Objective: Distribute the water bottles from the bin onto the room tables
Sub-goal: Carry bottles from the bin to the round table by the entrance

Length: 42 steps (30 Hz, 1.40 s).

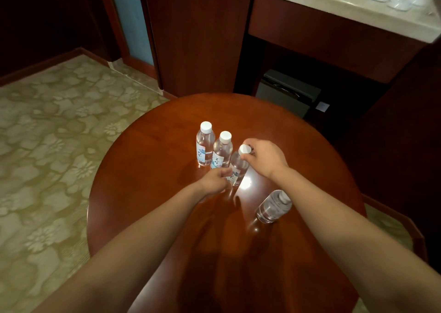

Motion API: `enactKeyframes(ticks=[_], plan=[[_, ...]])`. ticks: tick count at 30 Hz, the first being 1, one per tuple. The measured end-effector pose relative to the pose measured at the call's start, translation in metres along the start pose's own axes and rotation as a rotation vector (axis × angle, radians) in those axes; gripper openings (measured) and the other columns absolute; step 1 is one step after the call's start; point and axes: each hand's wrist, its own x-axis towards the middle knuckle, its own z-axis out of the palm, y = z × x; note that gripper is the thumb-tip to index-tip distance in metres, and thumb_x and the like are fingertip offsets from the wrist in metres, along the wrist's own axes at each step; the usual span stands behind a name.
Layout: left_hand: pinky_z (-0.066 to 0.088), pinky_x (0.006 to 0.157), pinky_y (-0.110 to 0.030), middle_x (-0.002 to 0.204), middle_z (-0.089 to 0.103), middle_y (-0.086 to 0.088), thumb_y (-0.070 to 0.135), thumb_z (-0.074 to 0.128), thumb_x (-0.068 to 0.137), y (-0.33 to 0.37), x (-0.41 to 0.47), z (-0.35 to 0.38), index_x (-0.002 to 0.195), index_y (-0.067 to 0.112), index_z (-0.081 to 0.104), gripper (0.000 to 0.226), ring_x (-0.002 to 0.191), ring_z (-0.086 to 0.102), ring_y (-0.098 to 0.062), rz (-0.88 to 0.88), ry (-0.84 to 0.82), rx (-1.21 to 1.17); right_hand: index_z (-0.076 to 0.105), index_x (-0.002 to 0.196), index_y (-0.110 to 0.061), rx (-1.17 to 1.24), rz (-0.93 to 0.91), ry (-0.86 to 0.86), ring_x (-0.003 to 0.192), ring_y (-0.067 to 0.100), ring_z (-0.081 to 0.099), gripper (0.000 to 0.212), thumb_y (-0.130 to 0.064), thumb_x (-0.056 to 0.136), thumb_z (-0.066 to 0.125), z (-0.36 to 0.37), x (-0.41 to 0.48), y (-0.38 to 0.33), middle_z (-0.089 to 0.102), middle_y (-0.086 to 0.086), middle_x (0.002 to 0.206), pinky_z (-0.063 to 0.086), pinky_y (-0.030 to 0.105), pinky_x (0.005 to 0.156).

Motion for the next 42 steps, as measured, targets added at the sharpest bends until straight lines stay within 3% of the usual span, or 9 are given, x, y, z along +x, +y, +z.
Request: enactKeyframes(ticks=[12,14,16,19,25,30,36,39,42], plan=[[0.05,0.063,-0.018,0.15,0.044,-0.005,-0.017,0.048,0.086,0.003,0.004,-0.001,0.147,0.005,0.039,0.065,0.115,0.053,-0.018,0.002,0.032,0.005,0.066,0.085,-0.02,0.107,-0.011,-0.024,0.085,0.025,0.064,0.004,-0.024,0.086,0.066,0.0,0.009,0.001,0.069,-0.001,0.087,0.052,0.041,0.07],[0.05,0.069,-0.02,0.149,0.044,-0.004,-0.015,0.047,0.089,0.002,0.003,0.0,0.147,0.006,0.039,0.062,0.115,0.053,-0.017,0.01,0.039,0.024,0.071,0.104,-0.023,0.17,0.004,-0.042,0.098,0.025,0.066,0.017,-0.026,0.087,0.068,0.001,0.009,0.005,0.072,0.003,0.106,0.054,0.044,0.082],[0.051,0.087,-0.028,0.151,0.042,-0.004,-0.012,0.049,0.091,0.002,0.004,-0.001,0.148,0.006,0.038,0.061,0.125,0.051,-0.02,0.011,0.046,0.037,0.052,0.142,-0.019,0.234,0.046,-0.107,0.116,0.024,0.063,0.056,-0.029,0.09,0.069,-0.001,0.005,0.006,0.064,0.006,0.134,0.051,0.043,0.099],[0.045,0.104,-0.035,0.153,0.04,-0.007,-0.006,0.052,0.093,0.001,0.003,-0.002,0.149,0.007,0.037,0.06,0.135,0.045,-0.024,0.005,0.052,0.045,0.031,0.155,-0.016,0.247,0.059,-0.185,0.127,0.023,0.057,0.074,-0.03,0.092,0.068,-0.008,-0.004,0.007,0.052,0.008,0.147,0.046,0.039,0.107],[0.045,0.095,-0.027,0.142,0.052,-0.013,0.004,0.058,0.095,0.005,-0.012,0.019,0.142,0.006,0.046,0.049,0.127,0.052,-0.021,0.024,-0.083,0.119,0.063,0.132,-0.017,0.142,0.079,-0.211,0.117,0.019,0.062,0.042,-0.03,0.093,0.067,-0.025,-0.045,0.025,0.065,0.001,0.133,0.049,0.036,0.101],[0.046,0.078,-0.02,0.122,0.058,0.0,0.01,0.055,0.098,0.013,-0.027,0.047,0.141,0.013,0.047,0.044,0.105,0.055,-0.011,0.02,-0.222,0.227,0.069,0.124,-0.015,0.17,0.131,-0.286,0.117,0.016,0.062,0.034,-0.024,0.091,0.069,-0.034,-0.077,0.043,0.067,0.0,0.128,0.046,0.03,0.102],[0.045,0.103,-0.039,0.103,0.06,0.01,0.003,0.052,0.097,0.021,-0.039,0.068,0.144,0.015,0.041,0.05,0.102,0.057,-0.012,0.013,-0.273,0.29,0.064,0.132,-0.017,0.127,0.098,-0.362,0.12,0.019,0.06,0.047,-0.009,0.086,0.07,-0.038,-0.101,0.06,0.064,0.001,0.131,0.046,0.034,0.103],[0.046,0.101,-0.038,0.103,0.059,0.009,0.002,0.052,0.096,0.021,-0.042,0.068,0.146,0.015,0.038,0.053,0.101,0.057,-0.012,0.025,-0.278,0.293,0.066,0.129,-0.02,0.049,0.063,-0.312,0.118,0.015,0.06,0.043,-0.015,0.086,0.071,-0.037,-0.106,0.061,0.066,-0.003,0.13,0.048,0.033,0.1],[0.045,0.09,-0.032,0.1,0.058,0.009,0.0,0.051,0.096,0.021,-0.044,0.067,0.144,0.015,0.04,0.052,0.097,0.056,-0.011,0.032,-0.268,0.268,0.074,0.111,-0.024,0.0,0.07,-0.268,0.099,0.015,0.065,0.028,-0.029,0.083,0.074,-0.039,-0.108,0.058,0.073,-0.006,0.105,0.054,0.033,0.083]])
